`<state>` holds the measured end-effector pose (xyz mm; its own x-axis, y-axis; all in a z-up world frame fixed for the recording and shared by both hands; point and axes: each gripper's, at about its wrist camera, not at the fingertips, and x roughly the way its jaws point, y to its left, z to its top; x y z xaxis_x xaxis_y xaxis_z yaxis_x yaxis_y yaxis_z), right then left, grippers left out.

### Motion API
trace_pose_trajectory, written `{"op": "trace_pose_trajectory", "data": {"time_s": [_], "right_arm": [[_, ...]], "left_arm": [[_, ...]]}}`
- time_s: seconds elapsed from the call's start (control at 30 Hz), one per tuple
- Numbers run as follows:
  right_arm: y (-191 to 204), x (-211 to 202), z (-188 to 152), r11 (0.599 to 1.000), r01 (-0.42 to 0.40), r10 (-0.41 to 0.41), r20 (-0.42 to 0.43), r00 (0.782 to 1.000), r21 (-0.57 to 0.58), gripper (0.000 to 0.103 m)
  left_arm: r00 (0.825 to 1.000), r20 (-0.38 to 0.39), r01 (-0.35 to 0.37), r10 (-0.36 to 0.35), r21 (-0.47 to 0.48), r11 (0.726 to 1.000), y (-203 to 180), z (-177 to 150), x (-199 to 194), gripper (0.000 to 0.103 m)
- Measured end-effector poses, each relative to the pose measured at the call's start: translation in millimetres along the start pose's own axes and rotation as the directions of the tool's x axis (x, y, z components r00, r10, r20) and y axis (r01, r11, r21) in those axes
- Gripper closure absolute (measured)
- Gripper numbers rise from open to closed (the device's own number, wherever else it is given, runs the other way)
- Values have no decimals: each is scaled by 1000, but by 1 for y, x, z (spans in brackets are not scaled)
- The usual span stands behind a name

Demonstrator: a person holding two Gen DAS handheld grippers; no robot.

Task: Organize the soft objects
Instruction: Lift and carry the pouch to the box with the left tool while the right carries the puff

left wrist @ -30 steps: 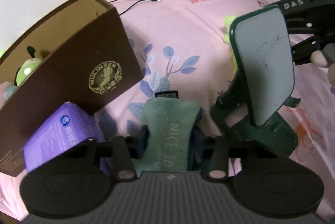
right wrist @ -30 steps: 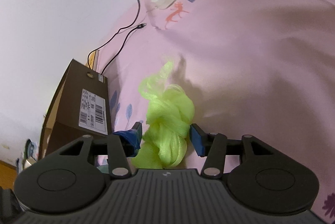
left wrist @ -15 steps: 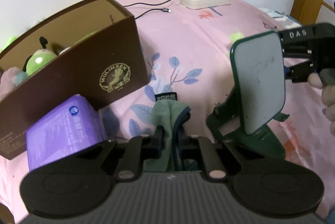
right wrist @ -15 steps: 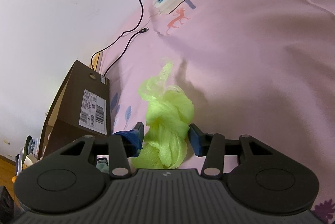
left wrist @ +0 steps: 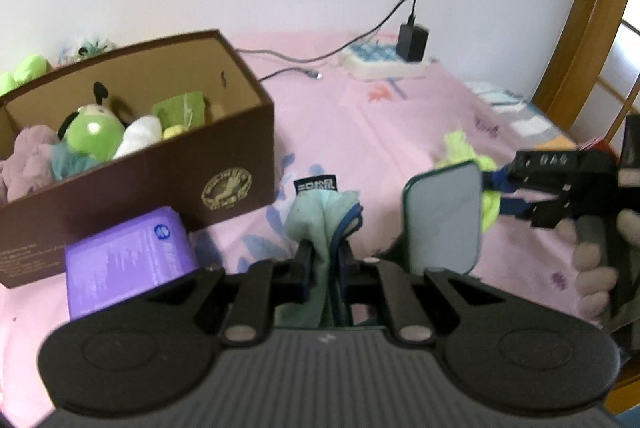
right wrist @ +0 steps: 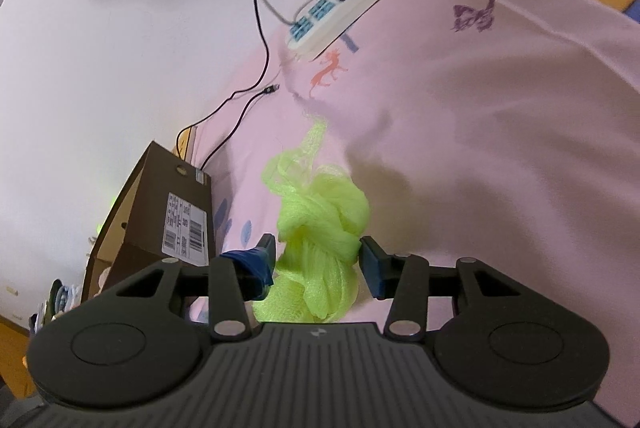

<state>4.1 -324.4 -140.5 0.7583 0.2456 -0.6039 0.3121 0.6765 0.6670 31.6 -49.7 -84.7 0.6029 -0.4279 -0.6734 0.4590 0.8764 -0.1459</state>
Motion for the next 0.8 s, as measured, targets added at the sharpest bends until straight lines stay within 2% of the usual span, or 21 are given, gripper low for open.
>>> {"op": "trace_pose_trajectory", "data": {"time_s": [0.27,0.5,0.67,0.8], "right_arm": [[10,-35,-10,1000,8,-9,76,997,6,73],[35,-62,-23,999,-14,19,160,987,-32,73],[70,-69,-32,993,-67,82,172,982,-94,73],[105,-66,-38,977,-126,152,146,978,-172,73]], "left_arm": [[995,57,86,-84,-26,996,4,1,-34,93],[983,126,137,-131,-41,990,22,6,-71,93],[974,180,148,-138,-42,988,42,14,-91,93],[971,208,132,-119,-50,990,65,23,-100,93]]}}
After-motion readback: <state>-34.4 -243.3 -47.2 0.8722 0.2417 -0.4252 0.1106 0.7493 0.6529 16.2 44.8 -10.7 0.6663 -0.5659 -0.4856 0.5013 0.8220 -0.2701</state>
